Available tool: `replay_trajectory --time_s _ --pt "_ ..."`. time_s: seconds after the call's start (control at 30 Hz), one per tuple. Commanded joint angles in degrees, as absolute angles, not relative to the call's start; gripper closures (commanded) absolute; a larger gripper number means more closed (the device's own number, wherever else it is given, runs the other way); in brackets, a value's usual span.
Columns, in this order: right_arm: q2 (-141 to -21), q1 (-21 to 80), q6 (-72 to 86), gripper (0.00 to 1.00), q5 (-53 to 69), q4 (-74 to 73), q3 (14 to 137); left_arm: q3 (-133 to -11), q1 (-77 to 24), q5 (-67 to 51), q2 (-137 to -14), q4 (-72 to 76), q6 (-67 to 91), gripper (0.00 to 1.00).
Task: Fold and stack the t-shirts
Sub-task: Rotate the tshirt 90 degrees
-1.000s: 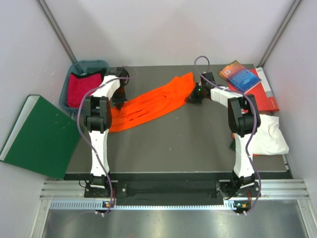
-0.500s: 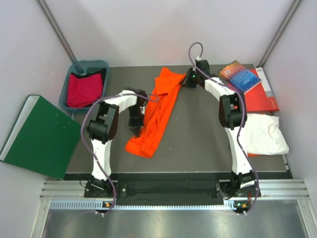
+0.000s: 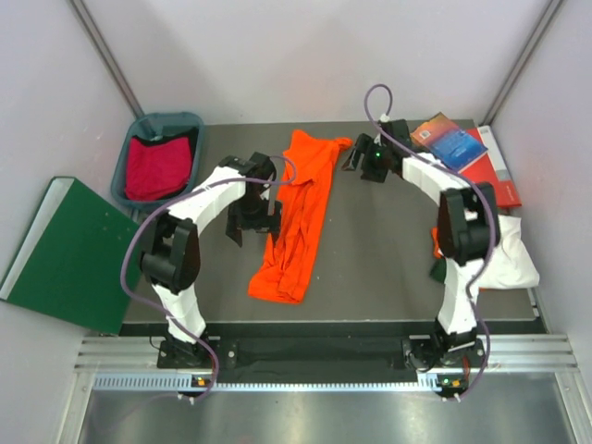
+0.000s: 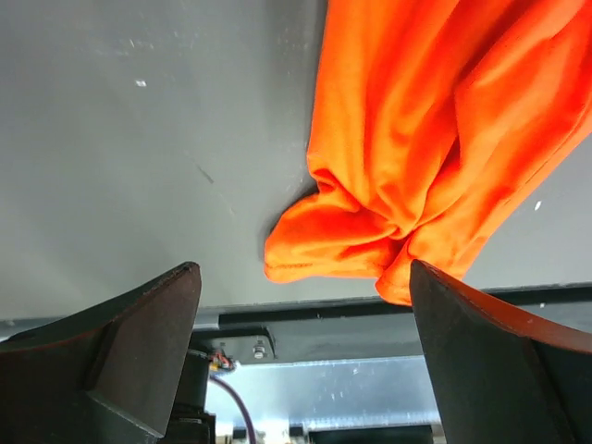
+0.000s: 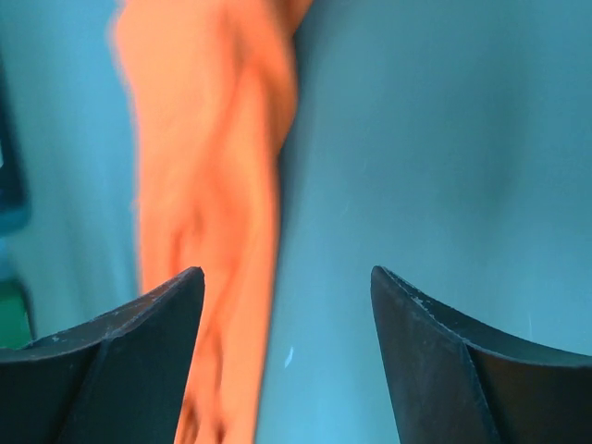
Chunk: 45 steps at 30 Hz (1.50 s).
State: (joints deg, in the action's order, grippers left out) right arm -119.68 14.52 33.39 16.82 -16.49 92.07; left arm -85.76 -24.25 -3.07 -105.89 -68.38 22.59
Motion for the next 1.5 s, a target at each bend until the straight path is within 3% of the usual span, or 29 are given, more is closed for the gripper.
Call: replay_trajectory --time_s 0.0,0.2,0.37,0.67,0.9,1.2,1.3,1.33,1.47 --pt "-104.8 16.2 31.6 0.28 18.1 -21.9 84.7 -83.8 -24.3 -1.1 -103.9 -64.0 24.0 0.01" --pt "-95.1 22.3 39.6 0.31 26.9 -21.5 64.2 -78.7 -23.0 -4.6 -101.8 -60.4 27.0 0.01" --pt "-90.5 34.2 46.1 0.33 28.3 -16.0 52.4 -76.6 -22.8 -6.7 -98.6 -60.0 28.4 0.01" --pt "-91.7 50.9 55.0 0.33 22.3 -9.7 49.3 -67.2 -22.8 -5.2 -85.8 -61.0 29.7 0.01" --pt "-101.4 59.6 54.8 0.35 20.0 -11.9 57.1 -62.3 -22.8 -4.7 -79.5 -61.8 31.0 0.01" --pt "-107.7 59.8 51.6 0.54 12.8 -19.9 64.9 -63.0 -22.8 -3.9 -78.0 -62.5 31.2 0.01" --pt "-108.6 59.5 49.8 0.78 9.5 -25.6 67.4 -63.1 -22.8 -4.0 -78.4 -62.1 30.9 0.01" --pt "-108.4 59.6 49.5 0.92 8.8 -26.5 68.0 -63.2 -22.8 -4.0 -78.6 -61.8 30.9 0.01" --pt "-106.5 59.2 48.7 1.0 5.7 -30.1 66.5 -63.3 -22.8 -4.4 -79.3 -61.2 30.9 0.01"
